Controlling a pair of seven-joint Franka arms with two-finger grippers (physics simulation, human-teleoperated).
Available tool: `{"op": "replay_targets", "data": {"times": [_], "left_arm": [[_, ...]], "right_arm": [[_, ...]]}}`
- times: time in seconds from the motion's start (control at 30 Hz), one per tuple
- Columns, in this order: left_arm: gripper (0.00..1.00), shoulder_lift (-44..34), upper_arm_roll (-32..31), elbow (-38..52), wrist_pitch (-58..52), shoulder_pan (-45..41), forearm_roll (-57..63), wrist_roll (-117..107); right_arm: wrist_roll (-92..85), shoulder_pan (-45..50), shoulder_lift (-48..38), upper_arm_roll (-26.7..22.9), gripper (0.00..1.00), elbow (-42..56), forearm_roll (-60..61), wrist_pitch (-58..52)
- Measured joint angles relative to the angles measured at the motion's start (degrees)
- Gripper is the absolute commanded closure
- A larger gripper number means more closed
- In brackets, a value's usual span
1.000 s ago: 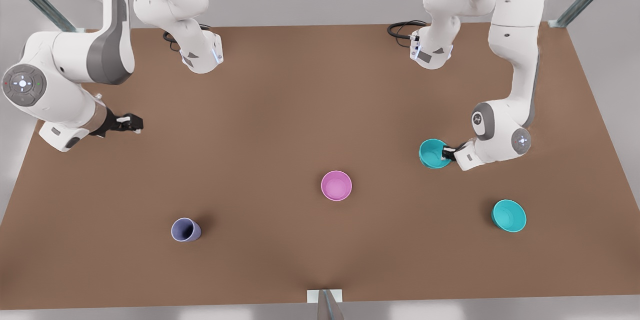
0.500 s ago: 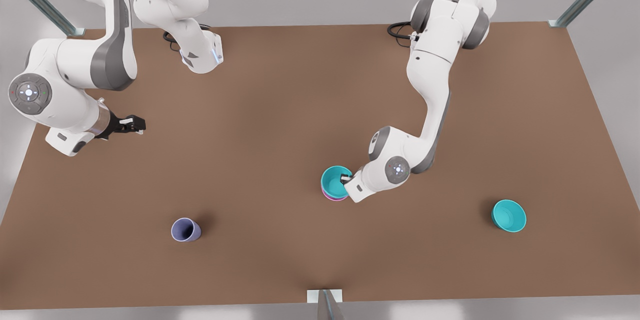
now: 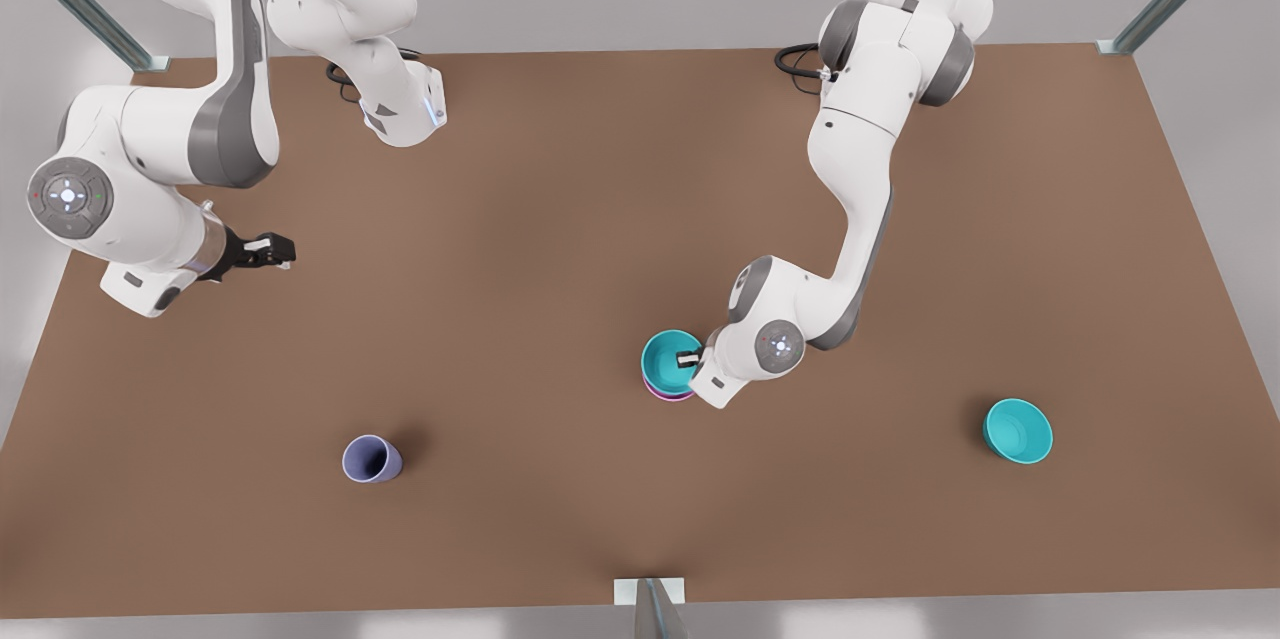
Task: Stack the blue bowl on the pink bowl
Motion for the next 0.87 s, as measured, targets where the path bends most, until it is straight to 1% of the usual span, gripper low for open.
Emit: {"op": "replay_targets", "data": {"times": [0.27,0.3,0.4,0.43,0.47,0.57,0.63,0.7,0.77,0.87], "left_arm": [[0.79,0.31,-0.02,0.00,0.93,0.07,-0.01,-5.11],[0.00,0.35,-0.02,0.00,1.02,0.04,-0.12,-5.54],[0.00,0.30,-0.02,-0.09,1.45,0.18,-1.28,-6.07],[0.00,-0.82,0.09,-0.13,0.70,0.88,-1.53,-6.08],[0.00,-4.35,0.42,-0.05,-1.72,2.86,-0.26,-6.21],[0.00,-22.81,0.91,0.47,-15.23,9.99,10.29,-5.62],[0.00,-29.89,0.96,0.58,-23.98,14.56,15.60,-3.07],[0.00,-35.72,-0.48,-2.90,-29.34,19.81,18.63,-0.16],[0.00,-37.66,-1.53,-4.51,-32.79,21.42,20.37,2.46],[0.00,-37.89,-1.83,-4.80,-36.49,20.96,21.62,5.87]], "right_arm": [[-0.32,-0.01,0.08,0.00,0.00,0.00,0.00,0.00],[-0.36,-0.02,0.09,0.00,0.00,0.00,0.00,0.00],[-0.44,-0.01,0.10,0.01,0.00,0.00,0.00,0.00],[-0.46,-0.02,0.10,0.02,0.00,0.00,0.00,0.00],[-0.49,-0.01,0.10,0.02,0.00,-0.02,0.00,0.00],[-0.55,-0.02,0.17,0.00,0.00,-0.08,0.00,0.00],[-0.59,-0.02,0.19,0.00,0.00,-0.04,0.00,0.00],[-0.63,-0.02,0.19,0.00,0.00,0.13,-0.01,0.02],[-0.67,-0.02,0.22,0.00,0.00,0.45,-0.02,0.03],[-0.72,-0.01,0.27,0.00,0.00,0.53,-0.03,0.02]]}}
